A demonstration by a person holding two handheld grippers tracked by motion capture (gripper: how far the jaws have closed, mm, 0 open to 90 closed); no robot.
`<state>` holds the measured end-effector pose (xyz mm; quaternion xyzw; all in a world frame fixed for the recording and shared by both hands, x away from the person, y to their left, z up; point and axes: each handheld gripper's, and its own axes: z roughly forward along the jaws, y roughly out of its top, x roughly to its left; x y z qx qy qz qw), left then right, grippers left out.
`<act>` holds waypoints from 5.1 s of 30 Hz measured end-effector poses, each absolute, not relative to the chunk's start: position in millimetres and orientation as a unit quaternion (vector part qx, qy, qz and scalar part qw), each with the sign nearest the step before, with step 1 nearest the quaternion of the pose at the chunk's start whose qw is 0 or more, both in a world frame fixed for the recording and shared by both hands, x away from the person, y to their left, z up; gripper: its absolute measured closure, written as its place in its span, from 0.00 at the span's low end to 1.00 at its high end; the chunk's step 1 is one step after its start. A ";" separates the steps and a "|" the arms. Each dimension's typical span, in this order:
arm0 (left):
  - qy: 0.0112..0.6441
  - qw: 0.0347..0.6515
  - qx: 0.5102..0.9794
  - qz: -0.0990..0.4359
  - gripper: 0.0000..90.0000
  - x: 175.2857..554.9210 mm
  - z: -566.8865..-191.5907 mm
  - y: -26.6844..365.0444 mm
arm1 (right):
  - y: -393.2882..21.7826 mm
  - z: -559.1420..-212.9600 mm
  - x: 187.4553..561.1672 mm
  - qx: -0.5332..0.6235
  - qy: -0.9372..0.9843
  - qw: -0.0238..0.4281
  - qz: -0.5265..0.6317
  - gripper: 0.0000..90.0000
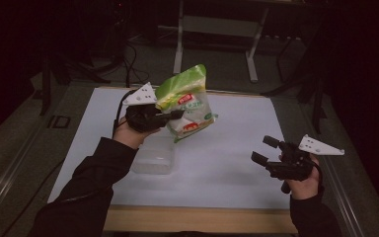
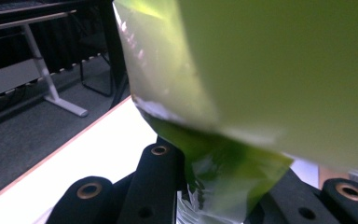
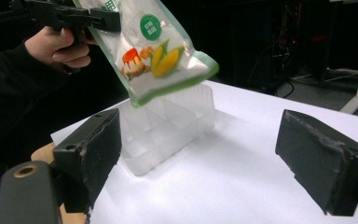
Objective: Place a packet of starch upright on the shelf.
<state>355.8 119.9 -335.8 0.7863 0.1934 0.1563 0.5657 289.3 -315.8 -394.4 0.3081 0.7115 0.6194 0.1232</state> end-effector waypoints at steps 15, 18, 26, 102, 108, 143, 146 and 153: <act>0.191 0.546 0.794 0.188 0.90 378.2 -345.3 180.4 | -329.3 -406.2 290.9 0.330 0.699 0.098 0.627 0.17; 0.182 0.542 0.796 0.198 0.90 384.6 -352.6 188.3 | -330.5 -408.7 292.0 0.333 0.698 0.090 0.628 0.17; 0.178 0.531 0.807 0.186 0.90 406.9 -366.9 199.9 | -334.2 -413.6 293.9 0.341 0.697 0.081 0.626 0.17; 0.331 0.482 0.803 0.115 0.01 413.4 -447.9 211.2 | -335.5 -439.8 302.7 0.366 0.707 0.078 0.600 0.17; 0.338 0.486 0.799 0.107 0.01 395.3 -448.1 217.0 | -332.2 -441.4 302.1 0.364 0.716 0.093 0.588 0.17; 0.266 0.532 0.798 0.092 0.01 299.5 -428.7 172.7 | -323.5 -443.8 299.0 0.356 0.732 0.107 0.570 0.16; 0.252 0.536 0.801 0.085 0.01 293.5 -427.7 163.2 | -322.7 -444.1 298.5 0.355 0.732 0.107 0.571 0.16; 0.222 0.546 0.805 0.067 0.01 283.3 -425.8 142.8 | -321.1 -445.3 298.1 0.350 0.734 0.104 0.572 0.16</act>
